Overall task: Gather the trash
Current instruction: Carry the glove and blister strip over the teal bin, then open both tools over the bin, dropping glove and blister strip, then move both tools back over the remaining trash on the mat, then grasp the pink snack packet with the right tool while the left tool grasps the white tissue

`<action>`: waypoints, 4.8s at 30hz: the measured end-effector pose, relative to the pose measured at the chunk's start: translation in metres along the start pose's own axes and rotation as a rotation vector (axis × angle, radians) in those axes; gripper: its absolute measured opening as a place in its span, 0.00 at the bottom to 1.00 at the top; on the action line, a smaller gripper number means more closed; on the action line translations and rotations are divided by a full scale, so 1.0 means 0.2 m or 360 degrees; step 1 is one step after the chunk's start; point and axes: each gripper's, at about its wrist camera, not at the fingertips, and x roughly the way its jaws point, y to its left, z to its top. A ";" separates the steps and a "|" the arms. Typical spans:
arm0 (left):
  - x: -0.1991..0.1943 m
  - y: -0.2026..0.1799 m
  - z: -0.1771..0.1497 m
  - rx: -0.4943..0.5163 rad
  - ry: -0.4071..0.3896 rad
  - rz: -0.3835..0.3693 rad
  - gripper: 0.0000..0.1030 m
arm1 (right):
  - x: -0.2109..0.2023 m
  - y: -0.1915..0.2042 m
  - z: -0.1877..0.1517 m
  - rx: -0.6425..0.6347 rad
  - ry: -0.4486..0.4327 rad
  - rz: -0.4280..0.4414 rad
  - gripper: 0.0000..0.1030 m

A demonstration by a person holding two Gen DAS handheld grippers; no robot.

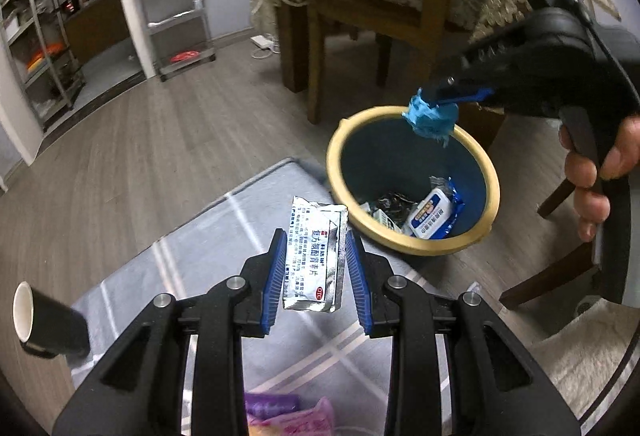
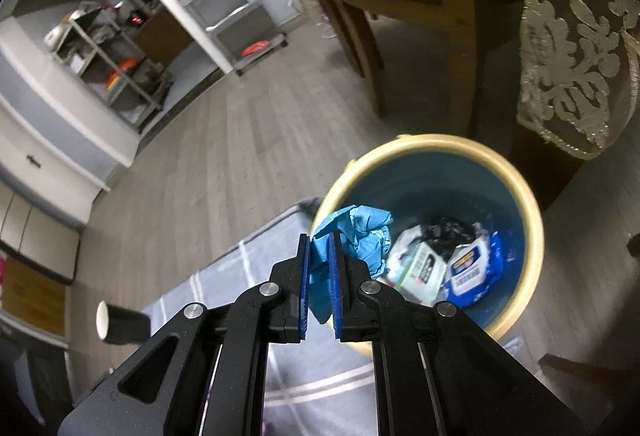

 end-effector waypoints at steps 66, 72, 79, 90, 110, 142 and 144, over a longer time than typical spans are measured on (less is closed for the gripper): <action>-0.32 0.16 -0.06 -0.0091 -0.0113 0.0198 0.92 | -0.32 0.13 -0.22 -0.0290 -0.0211 -0.0133 0.94; -0.48 0.36 -0.26 -0.0178 -0.0089 0.0257 0.92 | -0.39 0.26 -0.39 -0.0426 -0.0224 -0.0086 0.95; -0.58 0.54 -0.46 -0.0343 -0.0089 0.0269 0.93 | -0.35 0.39 -0.56 -0.0573 -0.0163 -0.0102 0.95; -0.57 0.68 -0.65 -0.0407 -0.0042 0.0327 0.94 | -0.17 0.57 -0.78 -0.0679 0.0049 -0.0017 0.95; -0.49 0.91 -0.76 -0.0702 0.0089 0.0394 0.94 | 0.26 0.83 -1.22 -0.1197 0.0474 0.0085 0.59; -0.12 0.70 -0.82 -0.0466 0.0373 0.0277 0.92 | 0.25 0.67 -0.95 -0.0831 0.0282 -0.0051 0.09; -0.07 0.67 -0.83 -0.0428 0.0414 0.0254 0.87 | 0.25 0.66 -0.94 -0.0828 0.0284 -0.0051 0.09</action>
